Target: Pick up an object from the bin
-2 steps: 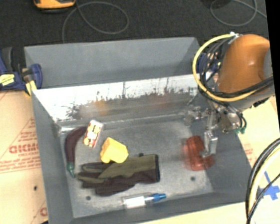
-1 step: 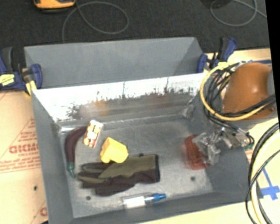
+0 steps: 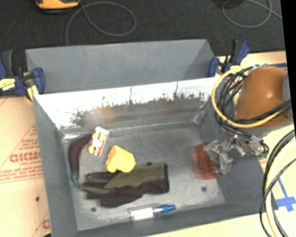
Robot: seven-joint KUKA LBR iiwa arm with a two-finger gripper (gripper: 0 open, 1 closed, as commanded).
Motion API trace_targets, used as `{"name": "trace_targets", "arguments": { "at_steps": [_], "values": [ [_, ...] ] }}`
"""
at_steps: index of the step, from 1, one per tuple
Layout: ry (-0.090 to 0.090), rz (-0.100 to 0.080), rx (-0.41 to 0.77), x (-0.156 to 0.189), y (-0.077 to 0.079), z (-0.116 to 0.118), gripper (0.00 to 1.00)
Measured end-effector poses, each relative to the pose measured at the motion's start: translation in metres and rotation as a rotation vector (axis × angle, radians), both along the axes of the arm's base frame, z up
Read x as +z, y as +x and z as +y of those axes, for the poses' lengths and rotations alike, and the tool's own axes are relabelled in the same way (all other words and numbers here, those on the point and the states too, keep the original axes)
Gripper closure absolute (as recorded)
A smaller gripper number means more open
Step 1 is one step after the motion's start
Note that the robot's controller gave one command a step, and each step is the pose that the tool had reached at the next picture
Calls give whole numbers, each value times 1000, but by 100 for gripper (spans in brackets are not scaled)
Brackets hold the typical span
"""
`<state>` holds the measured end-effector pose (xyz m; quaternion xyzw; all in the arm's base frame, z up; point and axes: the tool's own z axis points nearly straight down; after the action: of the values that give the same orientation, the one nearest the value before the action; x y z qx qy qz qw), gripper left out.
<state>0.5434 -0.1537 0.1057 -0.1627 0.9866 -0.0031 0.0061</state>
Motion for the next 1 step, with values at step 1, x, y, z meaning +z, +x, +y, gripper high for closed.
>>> {"name": "trace_targets", "arguments": {
  "at_steps": [1],
  "values": [
    [0, -1, -2, 34, 4, -3, 100]
  ]
}}
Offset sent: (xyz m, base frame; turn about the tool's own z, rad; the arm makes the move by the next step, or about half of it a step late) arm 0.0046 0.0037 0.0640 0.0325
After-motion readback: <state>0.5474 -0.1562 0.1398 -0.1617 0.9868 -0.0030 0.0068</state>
